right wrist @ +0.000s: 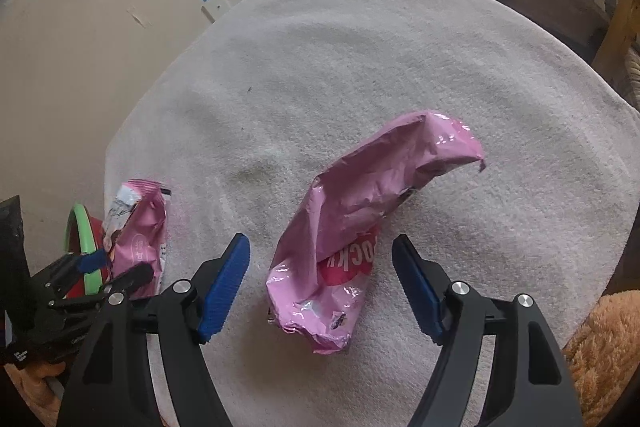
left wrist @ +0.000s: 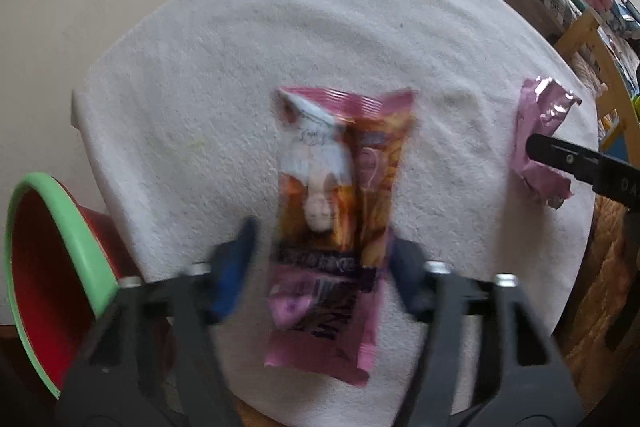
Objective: Collect trash
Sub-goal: 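Grasp the pink-and-brown snack packet with the left gripper while the right grasps pink bag, then carry the snack packet and pink bag over the bucket and open both grippers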
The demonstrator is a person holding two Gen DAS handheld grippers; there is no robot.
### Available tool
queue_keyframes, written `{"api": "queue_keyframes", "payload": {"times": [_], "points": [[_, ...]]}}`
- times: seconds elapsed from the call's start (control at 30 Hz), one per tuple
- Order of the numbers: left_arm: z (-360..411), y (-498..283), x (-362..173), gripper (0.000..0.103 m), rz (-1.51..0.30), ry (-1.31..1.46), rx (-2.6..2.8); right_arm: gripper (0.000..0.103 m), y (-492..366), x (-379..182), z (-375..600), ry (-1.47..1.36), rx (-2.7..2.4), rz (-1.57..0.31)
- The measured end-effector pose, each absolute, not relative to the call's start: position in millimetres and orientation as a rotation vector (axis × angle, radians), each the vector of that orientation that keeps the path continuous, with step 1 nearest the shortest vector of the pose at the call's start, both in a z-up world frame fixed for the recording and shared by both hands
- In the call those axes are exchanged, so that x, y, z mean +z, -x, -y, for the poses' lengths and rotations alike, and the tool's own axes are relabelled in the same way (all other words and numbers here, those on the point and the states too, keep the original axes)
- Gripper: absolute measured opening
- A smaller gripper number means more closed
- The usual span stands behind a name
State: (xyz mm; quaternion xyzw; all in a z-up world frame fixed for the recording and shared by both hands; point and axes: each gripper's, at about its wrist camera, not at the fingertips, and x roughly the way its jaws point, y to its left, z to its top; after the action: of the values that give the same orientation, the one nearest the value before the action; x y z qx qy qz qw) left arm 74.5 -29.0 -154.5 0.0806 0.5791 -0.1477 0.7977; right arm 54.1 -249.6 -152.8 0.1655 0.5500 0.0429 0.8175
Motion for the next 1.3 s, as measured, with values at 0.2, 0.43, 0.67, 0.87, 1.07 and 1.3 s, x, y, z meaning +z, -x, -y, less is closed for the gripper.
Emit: {"api": "queue_keyframes", "payload": {"times": [0.2, 0.43, 0.67, 0.87, 1.07, 1.3], "points": [[29.1, -67.8, -143.5, 0.036, -1.207, -0.177, -0.310, 0.039, -53.3, -149.5, 243.7, -0.318, 0.105, -1.166], [10.8, -61.5, -113.9, 0.035, -1.135, -0.118, -0.280, 0.037, -50.4, -123.9, 238.6, -0.299, 0.136, -1.088], [-6.0, -59.0, -93.0, 0.035, -1.084, -0.077, -0.268, 0.037, -46.3, -109.3, 218.4, -0.250, 0.186, -1.057], [-12.0, -55.8, -81.3, 0.035, -1.055, -0.055, -0.272, 0.037, -42.2, -97.8, 202.0, -0.217, 0.219, -1.034], [-21.9, -52.1, -79.9, 0.035, -1.048, -0.031, -0.257, 0.038, -39.8, -91.2, 188.8, -0.198, 0.240, -1.025], [-35.5, -50.1, -84.5, 0.035, -1.053, -0.012, -0.229, 0.038, -40.6, -86.5, 172.9, -0.159, 0.268, -1.023]]}}
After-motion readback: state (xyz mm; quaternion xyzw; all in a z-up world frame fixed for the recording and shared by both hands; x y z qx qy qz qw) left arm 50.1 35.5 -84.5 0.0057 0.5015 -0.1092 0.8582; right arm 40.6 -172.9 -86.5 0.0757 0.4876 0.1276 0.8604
